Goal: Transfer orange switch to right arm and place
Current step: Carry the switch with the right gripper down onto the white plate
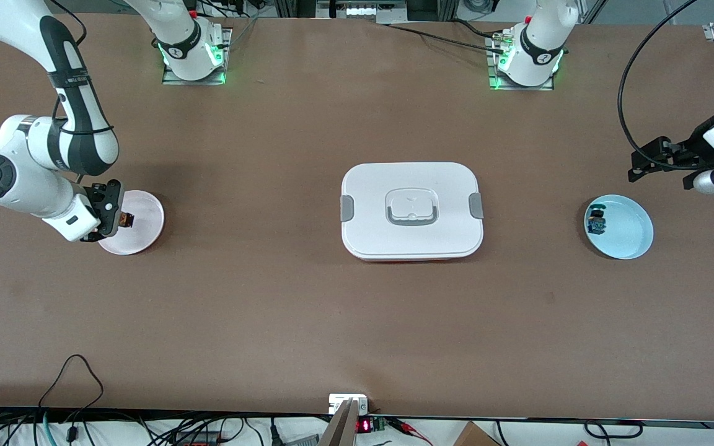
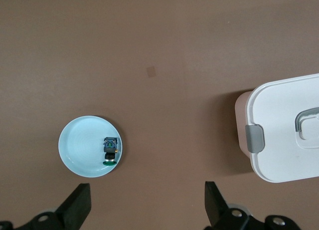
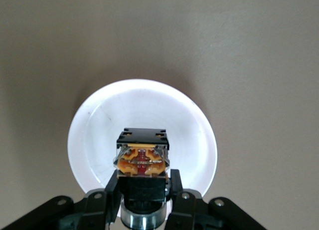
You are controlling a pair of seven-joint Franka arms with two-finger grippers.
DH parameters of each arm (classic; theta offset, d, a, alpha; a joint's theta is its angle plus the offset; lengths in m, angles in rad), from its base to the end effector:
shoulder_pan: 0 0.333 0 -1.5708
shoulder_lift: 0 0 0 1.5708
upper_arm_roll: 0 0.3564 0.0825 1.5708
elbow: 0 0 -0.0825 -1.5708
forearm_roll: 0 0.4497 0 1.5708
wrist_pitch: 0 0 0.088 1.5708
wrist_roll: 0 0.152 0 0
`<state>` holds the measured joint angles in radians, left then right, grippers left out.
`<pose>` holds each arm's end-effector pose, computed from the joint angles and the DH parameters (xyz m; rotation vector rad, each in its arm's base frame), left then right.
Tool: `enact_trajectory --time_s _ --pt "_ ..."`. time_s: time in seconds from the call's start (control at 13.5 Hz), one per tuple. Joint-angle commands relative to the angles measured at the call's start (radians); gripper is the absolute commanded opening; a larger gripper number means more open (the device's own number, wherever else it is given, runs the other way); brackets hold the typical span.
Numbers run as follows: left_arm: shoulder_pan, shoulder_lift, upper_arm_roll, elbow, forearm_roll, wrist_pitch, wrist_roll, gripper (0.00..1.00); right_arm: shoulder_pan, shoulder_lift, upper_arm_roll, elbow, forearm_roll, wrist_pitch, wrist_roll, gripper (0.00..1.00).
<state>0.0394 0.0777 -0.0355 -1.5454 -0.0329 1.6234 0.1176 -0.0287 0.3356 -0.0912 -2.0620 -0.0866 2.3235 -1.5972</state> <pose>0.6514 -0.0015 0.5889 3.1012 -0.1736 0.0039 0.6322 -0.0810 0.2104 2.2456 2.1836 -0.1834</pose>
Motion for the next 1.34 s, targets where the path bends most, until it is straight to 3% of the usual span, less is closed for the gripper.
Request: enact_trajectory --time_s 0.0,0.3,0.67,0.74,0.82,0.89,1.26 --pt "0.016 0.007 -0.009 0.042 0.034 -0.043 -0.012 1.0 -0.026 0.002 0.01 -0.055 -0.018 0.086 -0.047 0.01" --pt "0.02 0.022 -0.009 0.054 0.042 -0.042 -0.004 1.0 -0.051 0.025 0.01 -0.147 -0.019 0.235 -0.082 0.01" --pt "0.016 0.027 -0.018 0.056 0.051 -0.042 -0.001 1.0 -0.066 0.054 0.01 -0.162 -0.019 0.27 -0.099 0.04" --pt "0.013 0.028 -0.018 0.056 0.059 -0.042 -0.001 1.0 -0.066 0.054 0.01 -0.162 -0.019 0.272 -0.098 0.2" --pt "0.011 0.028 -0.018 0.057 0.059 -0.04 -0.003 1.0 -0.066 0.054 0.01 -0.159 -0.018 0.27 -0.093 0.89" --pt "0.01 0.034 -0.018 0.059 0.056 -0.039 -0.003 1.0 -0.066 0.048 0.01 -0.158 -0.016 0.269 -0.087 1.0" --pt "0.016 0.054 -0.02 0.083 0.06 -0.039 -0.007 1.0 -0.073 -0.039 0.014 -0.116 0.011 0.231 -0.086 1.0"
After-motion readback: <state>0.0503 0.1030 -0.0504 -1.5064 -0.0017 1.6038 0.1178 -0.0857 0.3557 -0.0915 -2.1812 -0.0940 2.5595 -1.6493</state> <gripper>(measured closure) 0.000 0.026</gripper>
